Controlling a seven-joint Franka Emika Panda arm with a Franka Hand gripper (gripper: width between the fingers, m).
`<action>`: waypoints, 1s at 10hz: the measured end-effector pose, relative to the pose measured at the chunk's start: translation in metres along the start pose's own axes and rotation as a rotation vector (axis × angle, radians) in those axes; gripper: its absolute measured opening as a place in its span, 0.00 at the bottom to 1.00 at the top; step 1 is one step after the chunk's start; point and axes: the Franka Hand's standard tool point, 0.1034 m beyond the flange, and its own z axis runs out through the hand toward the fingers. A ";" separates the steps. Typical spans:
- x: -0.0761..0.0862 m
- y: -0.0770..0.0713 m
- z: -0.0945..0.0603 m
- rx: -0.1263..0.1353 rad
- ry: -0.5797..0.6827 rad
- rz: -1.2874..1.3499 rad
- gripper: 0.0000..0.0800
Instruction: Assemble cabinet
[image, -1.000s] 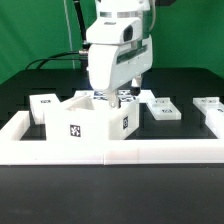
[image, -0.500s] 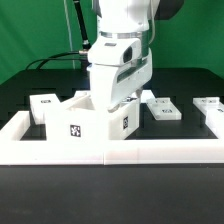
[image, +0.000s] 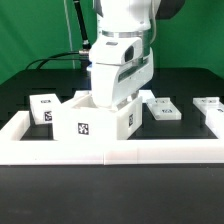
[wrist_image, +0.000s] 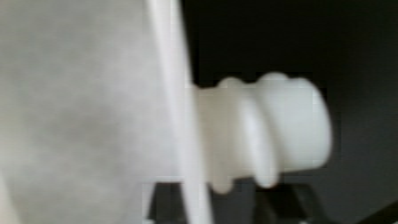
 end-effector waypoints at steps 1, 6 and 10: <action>0.000 0.000 0.000 0.000 0.000 0.000 0.06; 0.001 0.002 -0.001 -0.008 0.005 0.000 0.05; -0.009 0.014 -0.005 -0.026 0.007 -0.252 0.05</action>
Offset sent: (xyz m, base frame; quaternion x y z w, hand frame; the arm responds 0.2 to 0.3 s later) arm 0.0000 0.0000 0.0000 0.0000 0.0000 0.0000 1.0000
